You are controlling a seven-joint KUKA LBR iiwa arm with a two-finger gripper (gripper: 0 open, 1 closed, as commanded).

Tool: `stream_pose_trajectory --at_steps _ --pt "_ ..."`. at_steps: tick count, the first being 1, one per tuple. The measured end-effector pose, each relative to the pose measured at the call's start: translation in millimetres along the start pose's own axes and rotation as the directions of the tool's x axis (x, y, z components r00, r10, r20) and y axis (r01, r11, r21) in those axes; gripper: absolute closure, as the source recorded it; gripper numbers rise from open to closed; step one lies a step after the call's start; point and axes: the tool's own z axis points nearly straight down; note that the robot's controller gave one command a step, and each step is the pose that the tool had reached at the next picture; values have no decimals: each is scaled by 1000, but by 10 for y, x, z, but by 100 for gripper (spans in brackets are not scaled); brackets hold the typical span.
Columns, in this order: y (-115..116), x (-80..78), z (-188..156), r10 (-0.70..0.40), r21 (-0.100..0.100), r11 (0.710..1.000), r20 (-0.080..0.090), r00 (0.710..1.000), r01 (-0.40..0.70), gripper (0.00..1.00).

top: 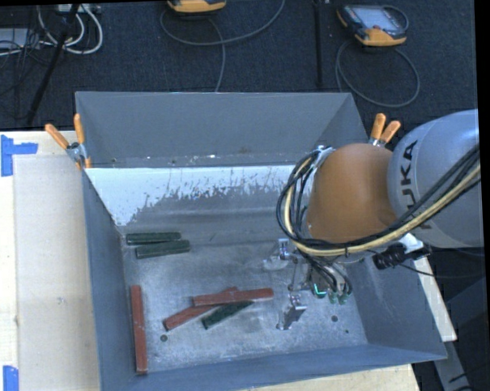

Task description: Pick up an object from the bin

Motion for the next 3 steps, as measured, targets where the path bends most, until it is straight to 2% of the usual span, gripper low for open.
stream_pose_trajectory --at_steps 1,2,3 --pt "0 -17 -40 1 0 1000 7 1000 -1 0" --pt "244 -555 783 -51 0 999 18 999 51 100" --pt "243 -555 783 -50 0 999 18 999 50 100"
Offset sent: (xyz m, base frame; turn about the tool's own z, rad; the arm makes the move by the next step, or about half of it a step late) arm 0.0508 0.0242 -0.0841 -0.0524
